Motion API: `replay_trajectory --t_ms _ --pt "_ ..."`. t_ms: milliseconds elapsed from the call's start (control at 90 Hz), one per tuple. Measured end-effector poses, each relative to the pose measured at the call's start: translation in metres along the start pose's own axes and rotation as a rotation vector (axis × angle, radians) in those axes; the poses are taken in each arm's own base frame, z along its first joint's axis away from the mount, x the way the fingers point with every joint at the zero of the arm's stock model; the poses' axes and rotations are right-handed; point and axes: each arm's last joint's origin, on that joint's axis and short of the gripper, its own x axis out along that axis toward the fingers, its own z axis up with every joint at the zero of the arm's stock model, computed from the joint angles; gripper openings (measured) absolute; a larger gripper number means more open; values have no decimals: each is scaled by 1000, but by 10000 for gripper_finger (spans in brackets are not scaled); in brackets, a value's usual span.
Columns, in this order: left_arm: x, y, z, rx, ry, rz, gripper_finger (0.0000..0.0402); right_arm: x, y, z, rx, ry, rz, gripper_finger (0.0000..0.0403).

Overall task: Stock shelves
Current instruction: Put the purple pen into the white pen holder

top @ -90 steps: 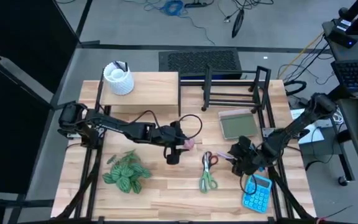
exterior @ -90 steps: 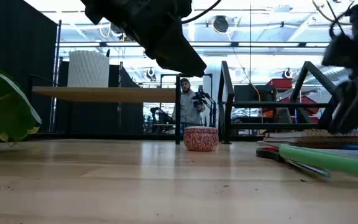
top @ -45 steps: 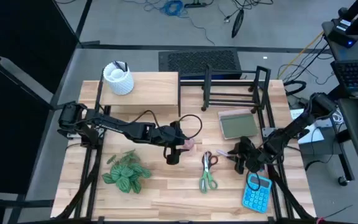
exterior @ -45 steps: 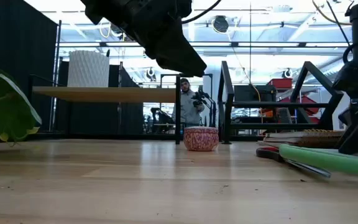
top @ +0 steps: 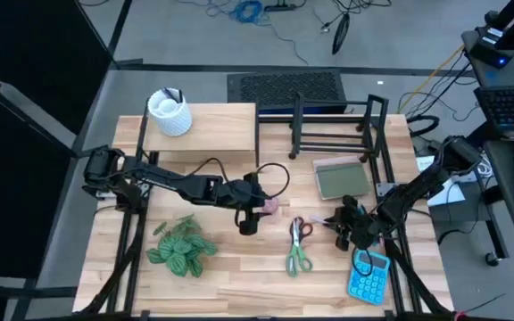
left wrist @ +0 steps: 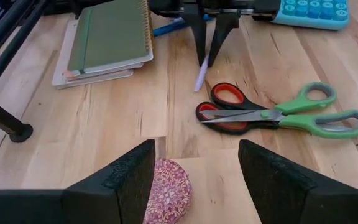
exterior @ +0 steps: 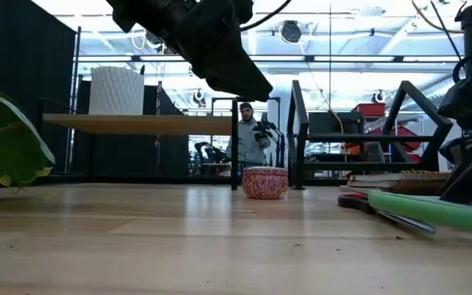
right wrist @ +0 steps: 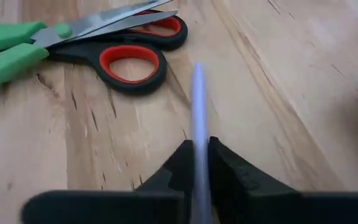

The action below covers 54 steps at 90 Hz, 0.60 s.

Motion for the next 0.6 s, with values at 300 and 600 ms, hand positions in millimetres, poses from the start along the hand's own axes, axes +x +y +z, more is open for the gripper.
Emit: replay_trajectory --t_ms 300,600 --pt "0 0 0 0 -2 0 219 0 3 4 56 -70 34 4" --pt "0 0 1 -1 -8 1 219 -2 15 16 77 -165 154 5"
